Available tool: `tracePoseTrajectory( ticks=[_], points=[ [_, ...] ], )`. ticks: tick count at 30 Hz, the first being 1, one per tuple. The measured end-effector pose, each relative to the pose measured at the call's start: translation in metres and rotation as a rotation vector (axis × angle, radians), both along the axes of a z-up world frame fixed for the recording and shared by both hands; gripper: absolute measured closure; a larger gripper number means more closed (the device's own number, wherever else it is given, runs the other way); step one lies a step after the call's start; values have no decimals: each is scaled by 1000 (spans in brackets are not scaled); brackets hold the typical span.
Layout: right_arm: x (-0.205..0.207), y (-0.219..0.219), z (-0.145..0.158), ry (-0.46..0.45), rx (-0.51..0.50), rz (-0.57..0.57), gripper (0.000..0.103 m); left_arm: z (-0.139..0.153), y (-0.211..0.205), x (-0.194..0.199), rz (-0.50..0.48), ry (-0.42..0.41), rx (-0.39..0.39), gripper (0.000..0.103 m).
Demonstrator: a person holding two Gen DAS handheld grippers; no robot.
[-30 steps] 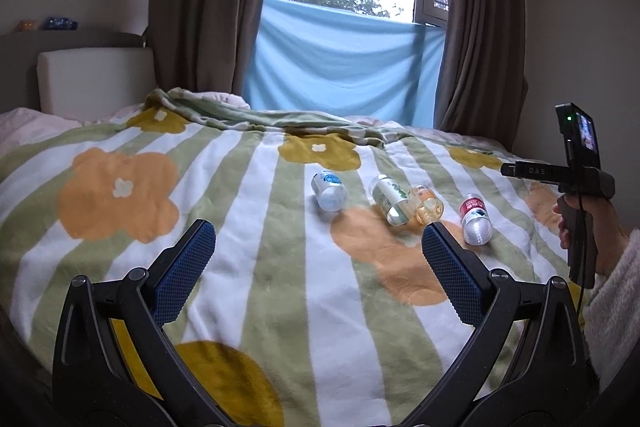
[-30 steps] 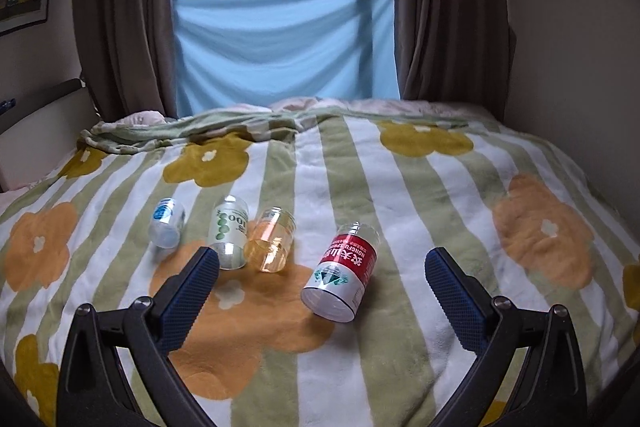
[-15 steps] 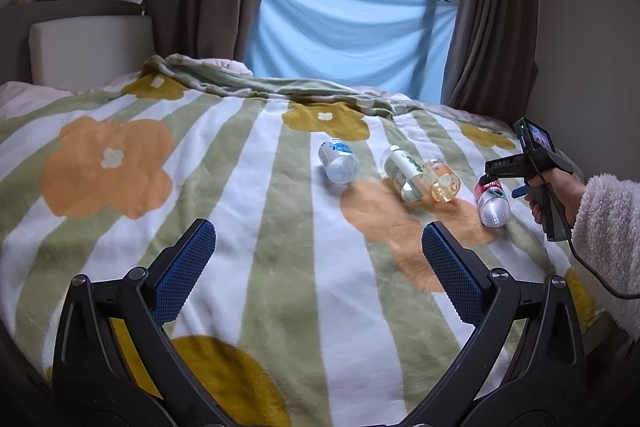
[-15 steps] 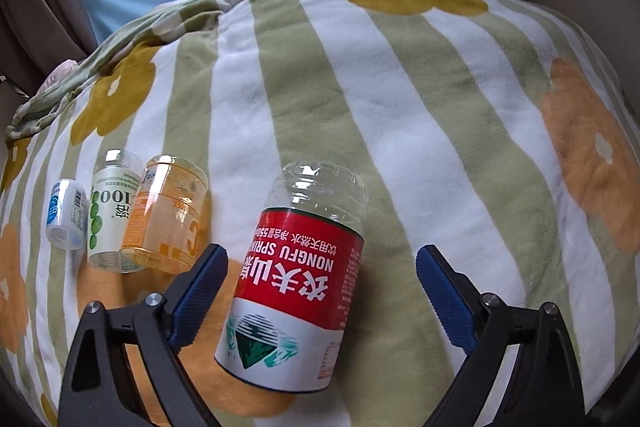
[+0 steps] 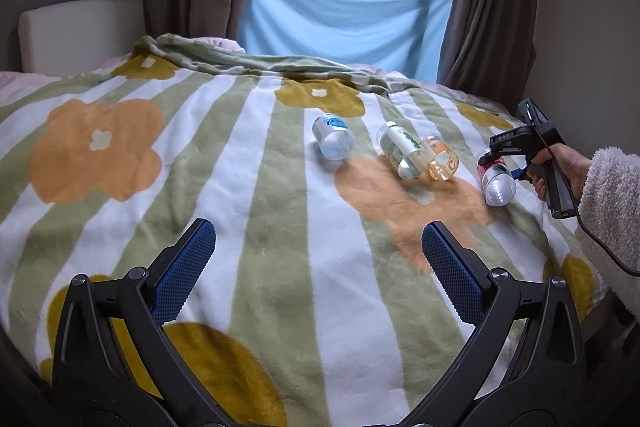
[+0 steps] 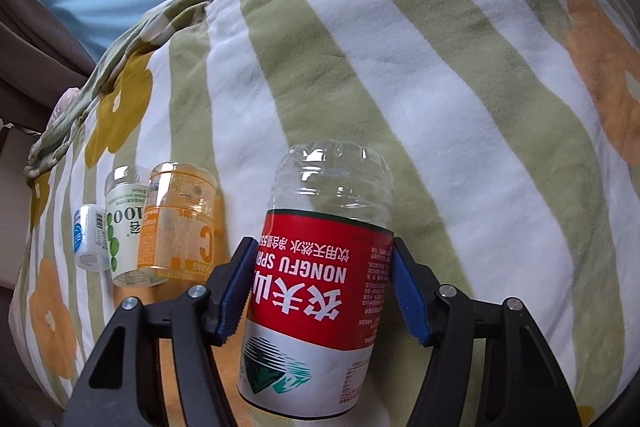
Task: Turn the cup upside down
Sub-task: 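Lift the water bottle with the right tool and set it down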
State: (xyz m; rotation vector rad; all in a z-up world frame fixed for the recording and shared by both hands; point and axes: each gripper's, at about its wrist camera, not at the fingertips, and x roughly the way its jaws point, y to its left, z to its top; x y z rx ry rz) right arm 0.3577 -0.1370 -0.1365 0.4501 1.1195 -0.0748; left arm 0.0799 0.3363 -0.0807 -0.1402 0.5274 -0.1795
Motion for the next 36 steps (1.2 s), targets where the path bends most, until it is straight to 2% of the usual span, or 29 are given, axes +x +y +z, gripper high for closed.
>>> tracePoseTrajectory(
  ticks=[5, 11, 15, 19, 22, 26, 36],
  points=[
    [-32, 26, 37, -79, 5, 108, 43, 3, -1, -5, -17, 14, -16, 0],
    [-85, 95, 69, -172, -65, 323, 43, 6, 1, -16, -38, 34, -39, 0],
    [-120, 149, 66, -198, -158, 487, 43, 7, 5, -26, -40, 49, -35, 0],
    [-135, 190, 44, -172, -207, 598, 43, 5, 5, -29, -44, 85, -29, 0],
    [-141, 207, 22, -146, -209, 627, 43, 1, 5, -32, -48, 123, -16, 0],
    [-140, 217, 3, -119, -192, 611, 43, -7, 8, -35, -44, 168, 7, 0],
    [-133, 230, -21, -55, -185, 554, 43, -17, 15, -33, -48, 231, -5, 0]
  ],
)
